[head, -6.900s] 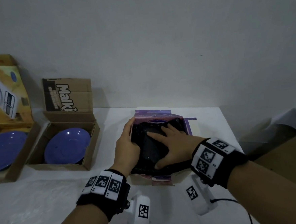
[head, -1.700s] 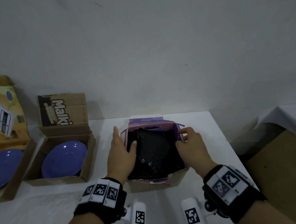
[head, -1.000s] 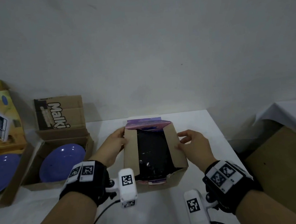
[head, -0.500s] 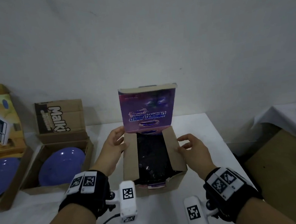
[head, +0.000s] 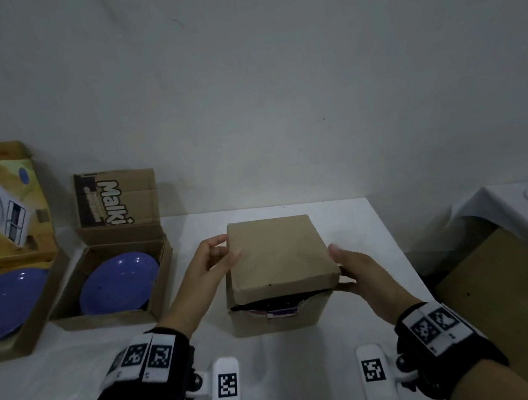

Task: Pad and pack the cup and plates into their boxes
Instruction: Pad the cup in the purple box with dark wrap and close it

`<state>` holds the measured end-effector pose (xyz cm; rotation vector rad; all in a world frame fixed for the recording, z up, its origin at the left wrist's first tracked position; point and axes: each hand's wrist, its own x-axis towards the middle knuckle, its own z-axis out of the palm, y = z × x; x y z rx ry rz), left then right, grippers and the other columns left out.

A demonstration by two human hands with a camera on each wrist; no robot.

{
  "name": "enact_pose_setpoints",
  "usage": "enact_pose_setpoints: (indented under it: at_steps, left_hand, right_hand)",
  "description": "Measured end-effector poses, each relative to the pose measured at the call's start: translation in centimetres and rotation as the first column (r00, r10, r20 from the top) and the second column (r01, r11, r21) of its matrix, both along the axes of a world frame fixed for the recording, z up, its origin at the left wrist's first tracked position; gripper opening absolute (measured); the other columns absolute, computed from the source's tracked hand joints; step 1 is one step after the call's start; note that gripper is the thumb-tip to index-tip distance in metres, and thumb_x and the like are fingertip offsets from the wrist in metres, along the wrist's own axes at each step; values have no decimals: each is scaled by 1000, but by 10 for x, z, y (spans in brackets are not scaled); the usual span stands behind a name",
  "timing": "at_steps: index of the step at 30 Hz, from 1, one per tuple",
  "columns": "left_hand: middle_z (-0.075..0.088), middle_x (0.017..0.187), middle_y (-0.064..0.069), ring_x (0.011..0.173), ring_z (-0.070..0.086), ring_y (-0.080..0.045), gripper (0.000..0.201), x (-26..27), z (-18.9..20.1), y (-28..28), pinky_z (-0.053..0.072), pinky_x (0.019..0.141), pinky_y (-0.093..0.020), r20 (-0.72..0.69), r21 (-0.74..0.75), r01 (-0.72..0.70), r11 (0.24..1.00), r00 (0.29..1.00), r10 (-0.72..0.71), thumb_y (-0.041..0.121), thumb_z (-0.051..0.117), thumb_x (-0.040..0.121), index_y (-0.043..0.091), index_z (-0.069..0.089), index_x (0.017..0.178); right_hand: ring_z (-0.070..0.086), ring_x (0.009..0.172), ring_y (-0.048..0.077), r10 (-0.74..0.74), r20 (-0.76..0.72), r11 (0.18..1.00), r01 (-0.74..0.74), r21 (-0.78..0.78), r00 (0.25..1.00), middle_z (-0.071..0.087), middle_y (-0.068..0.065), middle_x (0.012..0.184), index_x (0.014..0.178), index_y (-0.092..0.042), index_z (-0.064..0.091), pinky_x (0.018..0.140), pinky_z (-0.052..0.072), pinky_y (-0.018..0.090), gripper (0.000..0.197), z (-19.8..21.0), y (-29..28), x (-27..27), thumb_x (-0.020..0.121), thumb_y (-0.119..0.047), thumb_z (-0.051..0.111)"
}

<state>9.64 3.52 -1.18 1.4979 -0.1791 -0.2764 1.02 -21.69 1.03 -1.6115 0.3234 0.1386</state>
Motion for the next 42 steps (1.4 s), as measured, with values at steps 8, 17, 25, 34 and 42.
enact_pose_setpoints:
  at_steps: [8, 17, 25, 34, 42]
  left_hand:
    - [60, 72, 14, 79, 57, -5, 85, -12, -20, 6, 41, 78, -25, 225, 234, -10, 972, 973, -44, 60, 70, 57, 33, 46, 133]
    - [53, 59, 5, 59, 48, -8, 59, -18, -27, 8, 44, 64, -20, 256, 267, -23, 963, 965, -48, 32, 81, 71, 36, 55, 124]
    - [50, 50, 5, 51, 47, -7, 46, -20, -23, 8, 42, 59, -21, 202, 330, 7, 944, 976, -77, 23, 75, 78, 33, 57, 119]
    - [51, 47, 3, 45, 48, -9, 34, -18, -12, 2, 44, 50, -27, 383, 505, -258, 824, 922, 53, 39, 73, 78, 40, 57, 108]
    - [41, 141, 6, 130, 34, -18, 65, 4, -27, -10, 31, 108, -37, 462, 635, -249, 731, 881, -102, 64, 51, 76, 36, 43, 135]
  right_hand:
    - [58, 83, 17, 6, 76, 994, 3, -113, 997, 72, 3, 88, 83, -21, 76, 77, 46, 31, 6, -13, 4, -13, 80, -17, 72]
    - [65, 72, -3, -6, 53, 989, 14, -146, 999, 70, -7, 80, 87, -10, 73, 64, 48, 11, 11, -19, 11, -19, 84, -4, 65]
    - [61, 83, 19, -173, 56, 967, 181, -180, 983, 67, 8, 85, 70, -7, 59, 85, 51, 46, 31, -21, 13, -13, 75, -32, 76]
    - [61, 92, 25, -285, 2, 902, 269, -338, 959, 62, 2, 97, 76, -19, 38, 84, 53, 47, 57, -30, 13, -8, 56, -43, 86]
    - [52, 84, 14, -182, 196, 742, 266, -615, 963, 52, -4, 93, 83, -21, 49, 65, 42, 24, 33, -26, 27, -10, 71, -30, 78]
